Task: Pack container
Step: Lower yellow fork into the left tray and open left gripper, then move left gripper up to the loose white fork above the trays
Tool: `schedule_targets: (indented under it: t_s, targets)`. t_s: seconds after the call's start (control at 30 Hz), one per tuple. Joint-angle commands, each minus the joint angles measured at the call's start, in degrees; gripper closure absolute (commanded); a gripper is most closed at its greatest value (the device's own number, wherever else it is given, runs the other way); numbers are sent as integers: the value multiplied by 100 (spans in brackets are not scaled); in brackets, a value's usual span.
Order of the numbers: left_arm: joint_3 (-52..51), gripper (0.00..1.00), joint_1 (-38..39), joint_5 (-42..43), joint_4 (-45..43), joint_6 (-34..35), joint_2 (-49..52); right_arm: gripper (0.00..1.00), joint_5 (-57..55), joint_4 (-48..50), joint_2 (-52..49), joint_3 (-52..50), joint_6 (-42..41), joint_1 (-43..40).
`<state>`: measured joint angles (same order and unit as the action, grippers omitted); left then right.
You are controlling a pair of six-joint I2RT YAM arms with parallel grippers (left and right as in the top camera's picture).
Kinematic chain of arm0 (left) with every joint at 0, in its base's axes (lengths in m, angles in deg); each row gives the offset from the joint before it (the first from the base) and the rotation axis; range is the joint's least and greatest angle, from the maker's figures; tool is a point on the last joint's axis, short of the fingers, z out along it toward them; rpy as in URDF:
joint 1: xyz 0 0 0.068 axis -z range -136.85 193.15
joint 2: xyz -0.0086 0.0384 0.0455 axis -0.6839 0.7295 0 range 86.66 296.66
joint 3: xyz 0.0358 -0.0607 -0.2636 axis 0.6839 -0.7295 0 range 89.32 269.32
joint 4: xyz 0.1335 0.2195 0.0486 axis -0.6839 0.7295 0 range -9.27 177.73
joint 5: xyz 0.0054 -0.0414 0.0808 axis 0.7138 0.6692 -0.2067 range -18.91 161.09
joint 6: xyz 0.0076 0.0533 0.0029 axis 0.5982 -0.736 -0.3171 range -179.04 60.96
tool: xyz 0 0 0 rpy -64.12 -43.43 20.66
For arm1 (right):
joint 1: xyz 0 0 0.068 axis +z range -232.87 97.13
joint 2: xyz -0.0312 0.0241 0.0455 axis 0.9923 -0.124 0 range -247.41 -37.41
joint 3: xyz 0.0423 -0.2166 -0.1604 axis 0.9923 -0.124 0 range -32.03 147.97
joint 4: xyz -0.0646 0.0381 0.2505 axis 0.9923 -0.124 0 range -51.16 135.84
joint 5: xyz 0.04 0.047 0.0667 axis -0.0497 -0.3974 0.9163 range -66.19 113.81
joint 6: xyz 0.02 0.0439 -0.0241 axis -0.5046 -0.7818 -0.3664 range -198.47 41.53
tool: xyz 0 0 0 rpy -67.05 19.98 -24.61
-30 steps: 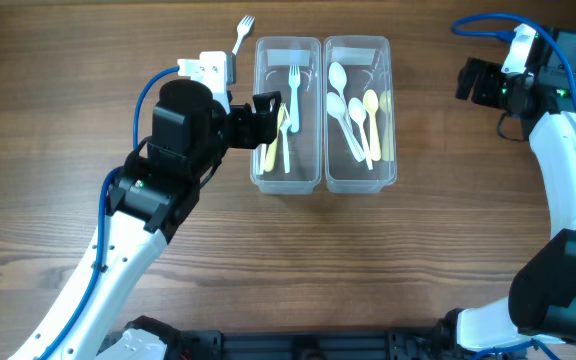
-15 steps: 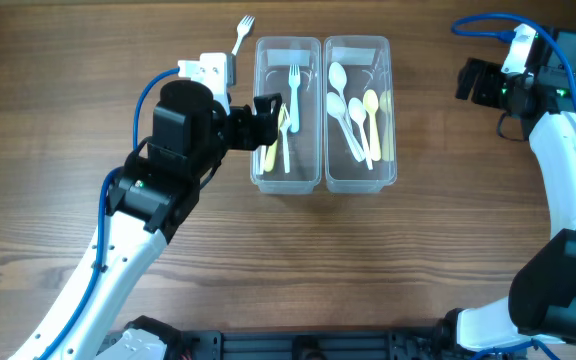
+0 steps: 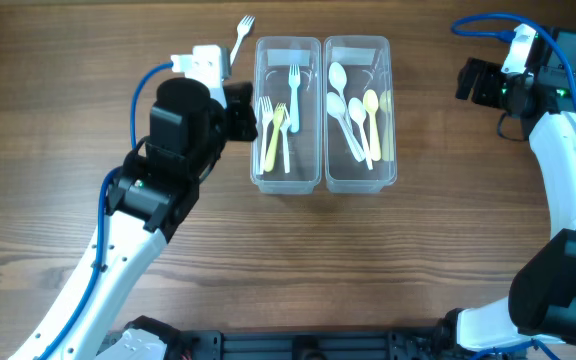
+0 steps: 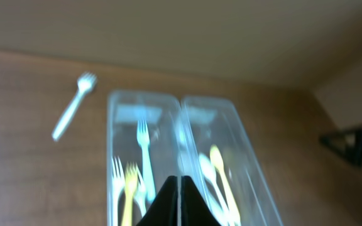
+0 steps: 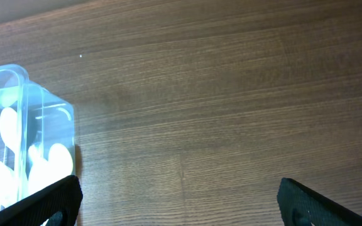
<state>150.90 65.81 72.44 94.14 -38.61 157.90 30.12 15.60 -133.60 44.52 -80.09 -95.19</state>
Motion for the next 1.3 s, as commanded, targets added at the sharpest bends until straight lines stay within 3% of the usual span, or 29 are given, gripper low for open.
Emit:
schedule_targets:
  t_s: [0.0, 0.27, 0.5, 0.7, 0.93, 1.27]
  targets:
    - [9, 96, -271, -553, -476, -35, 173, 0, -37, 15, 76, 74, 55, 24]
    - [225, 96, -876, -549, -1598, 251, 1248, 0, -37, 15, 76, 74, 52, 24]
    - [1314, 96, -1139, 417, -1482, 448, 2656, 0, -37, 15, 76, 74, 52, 24]
    - [2273, 96, -1178, 442, -1187, 455, 3576, 0, -37, 15, 76, 74, 55, 24]
    - [2647, 96, -1447, 470, -1196, 879, 3939, 0, -37, 15, 76, 74, 52, 24]
    - [3176, 96, -1657, 942, -1121, 850, 4559, 0, -37, 15, 76, 74, 52, 24]
